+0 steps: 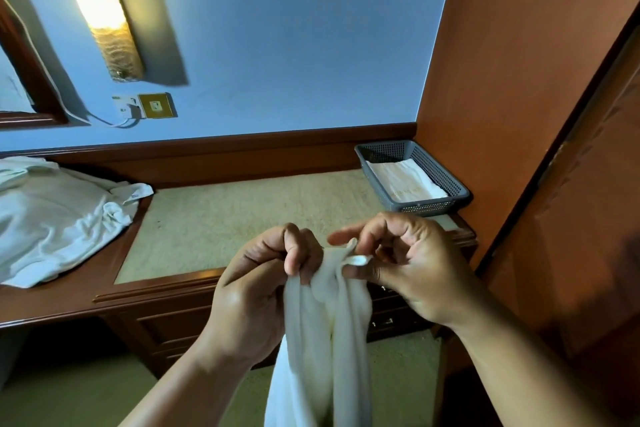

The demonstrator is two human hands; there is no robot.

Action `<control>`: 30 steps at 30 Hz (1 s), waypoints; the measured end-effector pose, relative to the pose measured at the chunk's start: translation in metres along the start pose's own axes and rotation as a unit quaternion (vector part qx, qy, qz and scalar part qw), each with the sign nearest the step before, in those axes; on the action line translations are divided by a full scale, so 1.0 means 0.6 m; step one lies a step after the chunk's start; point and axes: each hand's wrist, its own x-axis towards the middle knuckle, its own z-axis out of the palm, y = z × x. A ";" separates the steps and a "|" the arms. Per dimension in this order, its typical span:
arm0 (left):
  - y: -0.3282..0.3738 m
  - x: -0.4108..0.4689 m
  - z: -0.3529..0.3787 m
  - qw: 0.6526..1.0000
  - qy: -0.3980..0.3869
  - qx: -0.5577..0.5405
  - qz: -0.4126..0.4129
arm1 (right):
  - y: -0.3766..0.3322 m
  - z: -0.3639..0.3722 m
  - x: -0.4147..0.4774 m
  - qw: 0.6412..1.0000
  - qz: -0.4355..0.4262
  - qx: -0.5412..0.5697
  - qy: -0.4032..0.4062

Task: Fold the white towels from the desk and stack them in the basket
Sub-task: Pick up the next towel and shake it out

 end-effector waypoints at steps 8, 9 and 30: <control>0.012 0.009 0.015 0.977 0.135 0.139 0.084 | 0.006 0.012 0.008 0.988 -0.003 -0.005 0.152; 0.015 0.009 0.013 0.974 0.146 0.149 0.084 | 0.008 0.014 0.009 0.988 -0.004 -0.005 0.155; -0.001 0.061 -0.125 0.875 0.125 0.467 -0.004 | 0.061 0.061 0.141 0.986 0.079 -0.083 0.124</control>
